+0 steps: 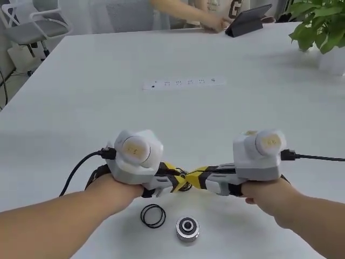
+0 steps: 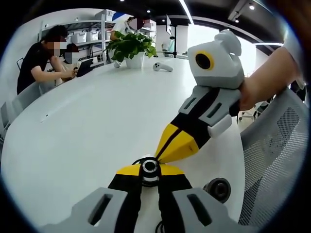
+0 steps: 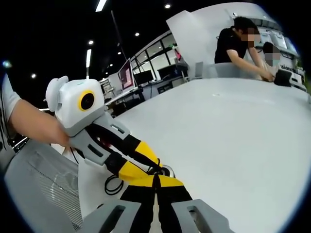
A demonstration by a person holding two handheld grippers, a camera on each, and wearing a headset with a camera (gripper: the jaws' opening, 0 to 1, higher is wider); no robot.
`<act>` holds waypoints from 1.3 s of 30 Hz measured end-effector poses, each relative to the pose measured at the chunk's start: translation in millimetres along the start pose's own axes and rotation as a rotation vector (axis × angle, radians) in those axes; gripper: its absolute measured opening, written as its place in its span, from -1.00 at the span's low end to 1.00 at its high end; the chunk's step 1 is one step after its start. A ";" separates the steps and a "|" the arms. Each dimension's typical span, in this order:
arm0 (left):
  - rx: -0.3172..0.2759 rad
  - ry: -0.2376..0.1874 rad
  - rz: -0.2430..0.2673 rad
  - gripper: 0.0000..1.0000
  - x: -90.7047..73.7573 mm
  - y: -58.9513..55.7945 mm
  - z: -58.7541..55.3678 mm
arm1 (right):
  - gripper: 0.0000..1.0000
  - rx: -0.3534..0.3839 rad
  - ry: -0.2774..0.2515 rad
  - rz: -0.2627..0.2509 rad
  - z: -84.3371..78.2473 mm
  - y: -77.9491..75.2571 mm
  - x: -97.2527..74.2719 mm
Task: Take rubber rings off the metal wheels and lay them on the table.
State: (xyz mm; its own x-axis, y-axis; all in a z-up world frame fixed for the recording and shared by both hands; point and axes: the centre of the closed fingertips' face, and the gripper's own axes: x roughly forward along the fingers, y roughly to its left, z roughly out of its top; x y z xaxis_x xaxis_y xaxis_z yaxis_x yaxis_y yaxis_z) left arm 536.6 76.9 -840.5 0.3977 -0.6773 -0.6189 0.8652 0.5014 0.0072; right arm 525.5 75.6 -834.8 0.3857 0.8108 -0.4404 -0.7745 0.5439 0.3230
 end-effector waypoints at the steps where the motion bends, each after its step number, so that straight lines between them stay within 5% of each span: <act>1: -0.002 -0.003 0.001 -0.86 0.1 0.0 0.1 | -1.00 0.001 0.006 -0.006 -1.9 -1.4 -0.3; 18: -0.025 -0.049 -0.015 -0.76 -6.9 -2.3 5.5 | -1.00 0.047 -0.009 -0.021 -0.7 -4.7 -4.8; 39: -0.015 -0.139 -0.040 -0.49 -64.1 -9.9 13.2 | -1.00 0.073 -0.076 0.004 20.7 10.1 -15.1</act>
State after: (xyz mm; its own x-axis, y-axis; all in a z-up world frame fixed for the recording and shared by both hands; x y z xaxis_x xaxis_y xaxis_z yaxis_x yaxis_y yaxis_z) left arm 506.6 108.2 -790.5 0.4025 -0.7643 -0.5038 0.8768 0.4800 -0.0277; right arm 522.2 73.3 -807.5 0.4213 0.8257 -0.3752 -0.7389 0.5524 0.3859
